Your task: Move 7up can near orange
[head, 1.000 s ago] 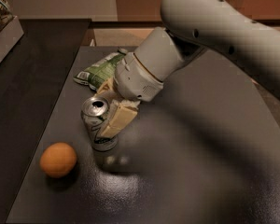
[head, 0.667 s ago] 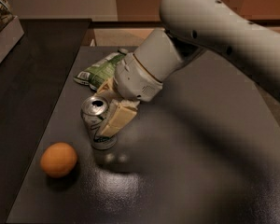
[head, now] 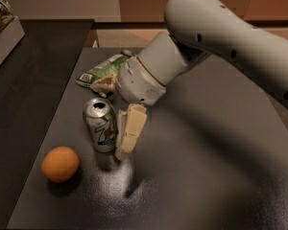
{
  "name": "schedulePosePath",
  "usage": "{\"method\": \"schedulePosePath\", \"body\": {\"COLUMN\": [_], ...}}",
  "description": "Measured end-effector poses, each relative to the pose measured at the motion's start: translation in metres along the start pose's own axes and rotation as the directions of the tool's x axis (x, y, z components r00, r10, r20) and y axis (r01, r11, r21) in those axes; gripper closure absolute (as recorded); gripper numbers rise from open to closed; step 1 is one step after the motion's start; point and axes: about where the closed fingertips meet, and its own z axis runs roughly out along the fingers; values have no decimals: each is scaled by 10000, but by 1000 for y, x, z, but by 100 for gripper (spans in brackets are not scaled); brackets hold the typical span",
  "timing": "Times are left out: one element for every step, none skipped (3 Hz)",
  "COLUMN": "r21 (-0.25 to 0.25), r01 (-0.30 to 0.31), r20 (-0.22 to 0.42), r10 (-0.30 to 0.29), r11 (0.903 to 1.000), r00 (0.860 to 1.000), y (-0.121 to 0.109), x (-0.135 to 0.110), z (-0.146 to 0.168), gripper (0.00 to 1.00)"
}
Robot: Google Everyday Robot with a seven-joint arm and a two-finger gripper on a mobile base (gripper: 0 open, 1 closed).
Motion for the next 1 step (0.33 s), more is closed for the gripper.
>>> {"method": "schedulePosePath", "body": {"r21": [-1], "r01": [1], "r20": [0], "r10": [-1], "r11": [10000], "r00": [10000], "y": [0], "x": [0], "z": [0], "gripper": [0]}}
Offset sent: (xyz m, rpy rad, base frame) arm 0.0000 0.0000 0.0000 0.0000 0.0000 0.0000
